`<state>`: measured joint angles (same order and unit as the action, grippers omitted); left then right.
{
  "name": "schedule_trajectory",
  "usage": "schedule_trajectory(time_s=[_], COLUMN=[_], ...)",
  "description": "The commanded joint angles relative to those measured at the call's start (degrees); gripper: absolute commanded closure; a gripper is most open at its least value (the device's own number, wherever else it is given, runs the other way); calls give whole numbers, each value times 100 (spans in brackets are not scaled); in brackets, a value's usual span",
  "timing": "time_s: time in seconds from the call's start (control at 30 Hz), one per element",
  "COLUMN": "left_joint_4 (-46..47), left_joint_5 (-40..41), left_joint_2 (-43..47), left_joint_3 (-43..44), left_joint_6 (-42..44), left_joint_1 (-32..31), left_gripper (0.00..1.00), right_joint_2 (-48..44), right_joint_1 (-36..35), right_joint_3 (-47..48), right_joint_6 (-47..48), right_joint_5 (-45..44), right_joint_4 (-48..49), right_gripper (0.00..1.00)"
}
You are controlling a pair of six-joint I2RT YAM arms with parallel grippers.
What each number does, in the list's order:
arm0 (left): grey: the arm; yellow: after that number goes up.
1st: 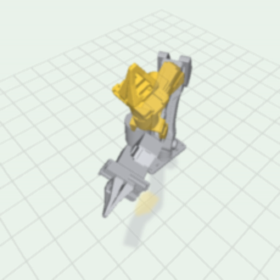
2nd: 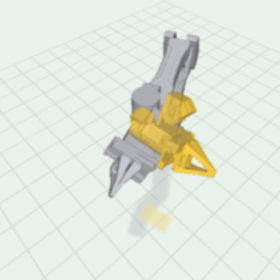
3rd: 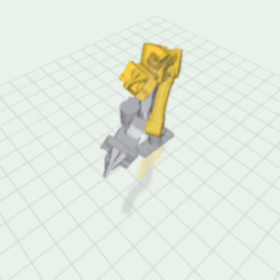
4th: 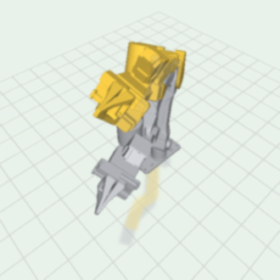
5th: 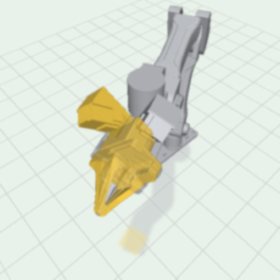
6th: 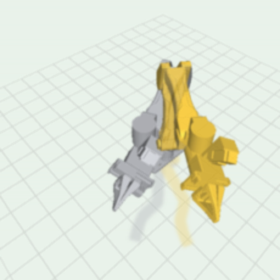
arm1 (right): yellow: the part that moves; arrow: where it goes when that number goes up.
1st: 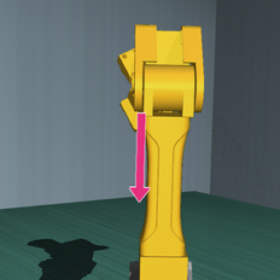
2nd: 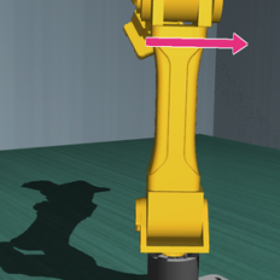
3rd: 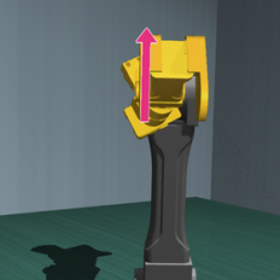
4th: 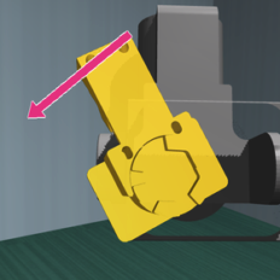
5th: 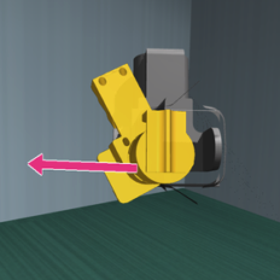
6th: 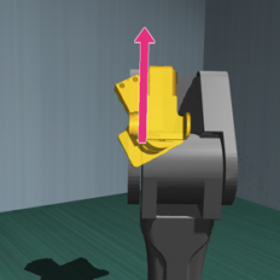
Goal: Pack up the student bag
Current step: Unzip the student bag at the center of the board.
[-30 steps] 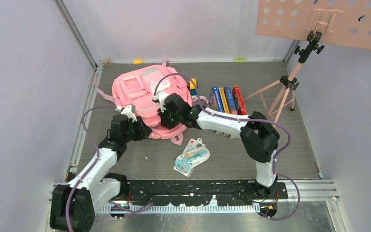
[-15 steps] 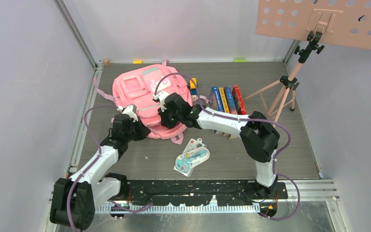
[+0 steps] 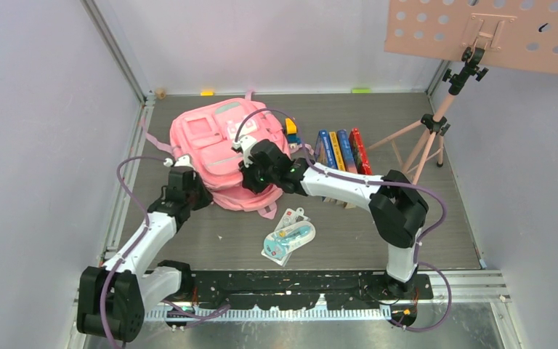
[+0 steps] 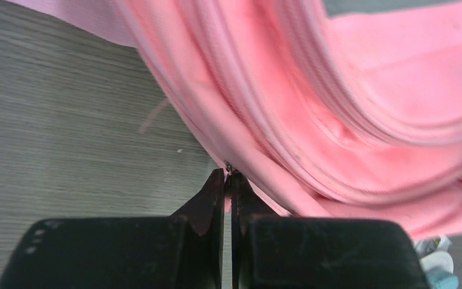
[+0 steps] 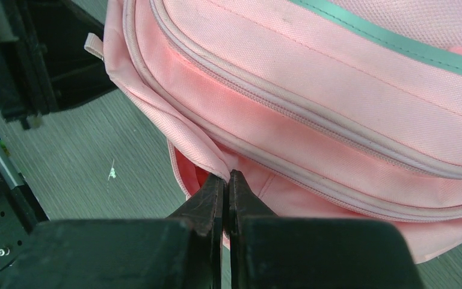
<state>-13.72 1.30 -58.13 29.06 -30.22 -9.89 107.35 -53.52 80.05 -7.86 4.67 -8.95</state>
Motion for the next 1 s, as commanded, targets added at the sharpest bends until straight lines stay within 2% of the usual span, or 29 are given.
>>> schedule_trajectory(time_s=[0.0,0.23,0.4,0.97], left_joint_4=[-160,123,457,1452], left_joint_5=[554,591,500,263], left_joint_2=[-247,-555,-791,-2049], left_joint_3=[255,406,372,1006], left_joint_6=[-197,-143,-127,-14], left_joint_1=[334,899,1528,2356], left_gripper=[100,100,100,100], right_joint_2=[-609,-814,-897,-1048], right_joint_1=[17,17,17,-110], right_joint_3=[-46,-217,-242,-224], right_joint_6=[-222,-317,-395,-220], right_joint_5=[43,181,366,1219], right_joint_4=[421,489,551,278], right_gripper=[100,100,99,100])
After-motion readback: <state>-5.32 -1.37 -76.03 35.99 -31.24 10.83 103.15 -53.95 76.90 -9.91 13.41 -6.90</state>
